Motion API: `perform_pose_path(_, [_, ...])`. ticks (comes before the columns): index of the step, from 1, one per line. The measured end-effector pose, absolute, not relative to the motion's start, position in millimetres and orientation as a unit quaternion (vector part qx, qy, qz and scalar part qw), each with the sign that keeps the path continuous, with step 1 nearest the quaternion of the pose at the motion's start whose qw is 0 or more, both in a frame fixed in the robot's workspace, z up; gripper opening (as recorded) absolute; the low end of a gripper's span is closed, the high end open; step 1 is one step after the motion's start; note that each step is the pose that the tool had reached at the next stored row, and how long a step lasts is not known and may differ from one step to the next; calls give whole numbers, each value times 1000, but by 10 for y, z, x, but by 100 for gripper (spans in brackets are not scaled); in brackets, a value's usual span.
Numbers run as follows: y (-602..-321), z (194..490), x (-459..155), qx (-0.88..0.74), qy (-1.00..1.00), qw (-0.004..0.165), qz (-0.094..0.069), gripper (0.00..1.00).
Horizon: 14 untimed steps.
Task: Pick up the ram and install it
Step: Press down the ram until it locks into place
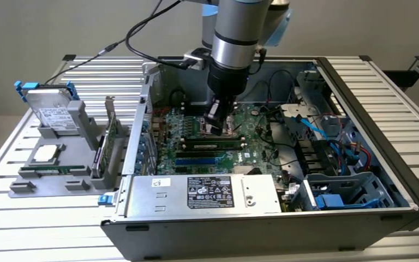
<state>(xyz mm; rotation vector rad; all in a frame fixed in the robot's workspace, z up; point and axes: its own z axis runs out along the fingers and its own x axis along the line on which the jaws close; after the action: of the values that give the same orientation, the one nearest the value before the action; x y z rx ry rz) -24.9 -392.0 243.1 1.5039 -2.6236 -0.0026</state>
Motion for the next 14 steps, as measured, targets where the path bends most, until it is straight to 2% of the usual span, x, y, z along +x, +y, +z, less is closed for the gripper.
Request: perform_pose_path(14, [-3920, 2416, -249, 382, -922, 58, -8, 10])
